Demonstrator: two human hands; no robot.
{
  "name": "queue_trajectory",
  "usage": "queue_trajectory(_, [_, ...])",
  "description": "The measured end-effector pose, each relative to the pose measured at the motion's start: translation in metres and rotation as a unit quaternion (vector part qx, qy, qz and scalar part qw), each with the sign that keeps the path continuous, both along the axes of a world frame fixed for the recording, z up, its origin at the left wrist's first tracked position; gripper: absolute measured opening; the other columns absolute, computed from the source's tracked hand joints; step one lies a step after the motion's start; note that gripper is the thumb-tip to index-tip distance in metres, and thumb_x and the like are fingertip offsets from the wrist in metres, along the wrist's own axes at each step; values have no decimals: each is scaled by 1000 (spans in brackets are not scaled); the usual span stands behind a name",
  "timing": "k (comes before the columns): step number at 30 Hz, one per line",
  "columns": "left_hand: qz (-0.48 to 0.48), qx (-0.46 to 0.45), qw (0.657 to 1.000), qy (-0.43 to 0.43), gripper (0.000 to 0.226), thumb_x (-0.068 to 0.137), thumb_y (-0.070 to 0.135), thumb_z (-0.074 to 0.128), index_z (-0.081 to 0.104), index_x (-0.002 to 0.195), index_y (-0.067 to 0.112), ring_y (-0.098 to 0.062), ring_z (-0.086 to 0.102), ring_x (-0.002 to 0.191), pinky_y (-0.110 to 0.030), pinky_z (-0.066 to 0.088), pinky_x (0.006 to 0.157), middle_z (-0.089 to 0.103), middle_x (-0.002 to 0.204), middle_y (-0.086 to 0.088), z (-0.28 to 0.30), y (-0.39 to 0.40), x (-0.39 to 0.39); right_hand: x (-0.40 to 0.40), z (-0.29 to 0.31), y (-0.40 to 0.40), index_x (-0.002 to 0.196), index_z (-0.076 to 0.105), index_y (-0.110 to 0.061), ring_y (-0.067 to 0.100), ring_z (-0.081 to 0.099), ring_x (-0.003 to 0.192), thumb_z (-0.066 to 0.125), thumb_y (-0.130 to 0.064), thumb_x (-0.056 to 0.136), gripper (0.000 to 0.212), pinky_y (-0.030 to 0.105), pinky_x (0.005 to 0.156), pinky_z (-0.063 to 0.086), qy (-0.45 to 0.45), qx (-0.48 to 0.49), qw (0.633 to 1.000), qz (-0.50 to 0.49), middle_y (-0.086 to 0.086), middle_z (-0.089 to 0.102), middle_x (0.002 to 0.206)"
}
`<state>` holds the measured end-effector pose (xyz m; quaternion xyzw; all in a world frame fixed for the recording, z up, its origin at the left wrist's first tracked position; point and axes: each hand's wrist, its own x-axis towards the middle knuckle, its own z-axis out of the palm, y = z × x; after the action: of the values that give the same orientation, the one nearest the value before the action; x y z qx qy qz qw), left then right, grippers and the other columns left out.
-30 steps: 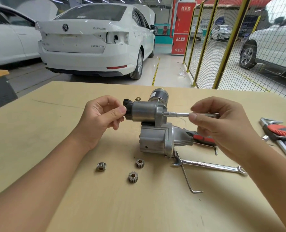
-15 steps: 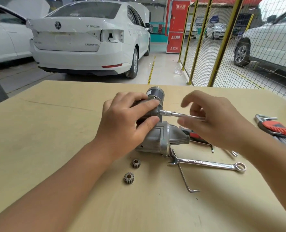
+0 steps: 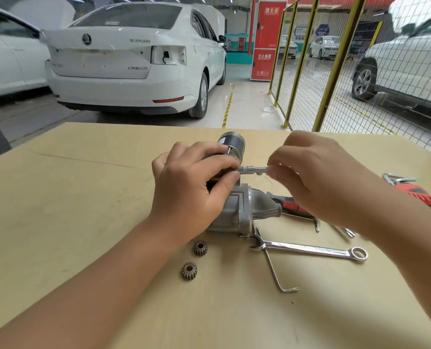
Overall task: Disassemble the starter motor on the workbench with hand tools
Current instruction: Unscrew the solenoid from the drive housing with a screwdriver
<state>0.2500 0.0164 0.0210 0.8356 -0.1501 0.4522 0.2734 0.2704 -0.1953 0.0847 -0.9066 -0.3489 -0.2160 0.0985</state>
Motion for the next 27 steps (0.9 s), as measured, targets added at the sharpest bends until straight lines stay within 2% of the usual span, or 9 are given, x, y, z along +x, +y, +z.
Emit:
queue_trajectory(3, [-20, -8, 1000, 5, 11, 86, 28, 78, 83, 96, 24, -27, 65, 98, -60, 50, 82, 75, 111, 8, 1, 3, 1, -3, -5, 2, 96, 69, -12, 35, 59, 80, 36, -41, 94, 44, 46, 71, 51, -1, -20, 1000, -19, 5, 57, 92])
queue_trajectory(7, [-28, -14, 999, 21, 13, 87, 27, 77, 84, 97, 23, -27, 64, 99, -60, 50, 84, 74, 112, 7, 2, 4, 0, -8, -11, 4, 91, 58, -19, 35, 58, 72, 58, -36, 94, 17, 43, 60, 51, -51, -7, 997, -50, 0, 58, 84])
queue_trajectory(10, [-30, -17, 999, 30, 15, 86, 28, 77, 84, 98, 23, -27, 64, 100, -60, 50, 85, 74, 113, 7, 3, 4, -1, -8, -13, 6, 88, 47, -17, 35, 51, 66, 66, -25, 91, 21, 45, 56, 49, -37, 24, 998, -37, 2, 54, 76])
queue_trajectory(15, [-20, -14, 999, 33, 16, 84, 28, 78, 83, 99, 23, -27, 65, 101, -61, 49, 86, 75, 113, 7, 5, 3, -3, -3, -13, 6, 96, 67, -10, 35, 58, 76, 38, -37, 98, 40, 46, 68, 51, -23, -4, 1000, -11, 7, 57, 92])
queue_trajectory(19, [19, 20, 1000, 15, 15, 82, 31, 80, 82, 96, 26, -26, 66, 100, -64, 42, 94, 75, 113, 11, 6, 1, -5, -2, -14, 3, 91, 55, -15, 35, 55, 70, 62, -27, 93, 15, 46, 60, 50, -57, 12, 998, -11, 3, 57, 83])
queue_trajectory(21, [22, 31, 999, 13, 16, 82, 33, 80, 81, 96, 27, -25, 66, 100, -65, 40, 98, 74, 114, 12, 5, 1, -5, 0, -14, -1, 89, 43, -18, 35, 50, 62, 69, -19, 88, 26, 45, 54, 48, -59, 45, 997, -5, 1, 54, 73])
queue_trajectory(24, [23, 45, 999, 0, 15, 83, 32, 80, 81, 96, 27, -25, 66, 99, -66, 39, 98, 75, 113, 11, 4, 1, -5, 4, -17, -3, 90, 45, -20, 12, 49, 58, 67, -13, 89, 24, 34, 56, 47, -54, 97, 994, -2, -8, 50, 63])
queue_trajectory(25, [26, 49, 998, -6, 15, 84, 32, 80, 82, 97, 27, -25, 66, 98, -66, 39, 99, 75, 113, 10, 4, 1, -4, 6, -20, -2, 90, 48, -19, 4, 50, 58, 67, -12, 89, 20, 18, 58, 42, -43, 121, 992, -6, -12, 49, 60])
queue_trajectory(27, [36, 63, 997, -21, 15, 86, 33, 79, 83, 99, 27, -26, 67, 97, -67, 38, 99, 75, 114, 10, 3, 1, -4, 8, -25, 0, 88, 56, -17, -9, 52, 64, 68, -12, 88, 13, 6, 59, 35, -8, 163, 987, -16, -16, 49, 57])
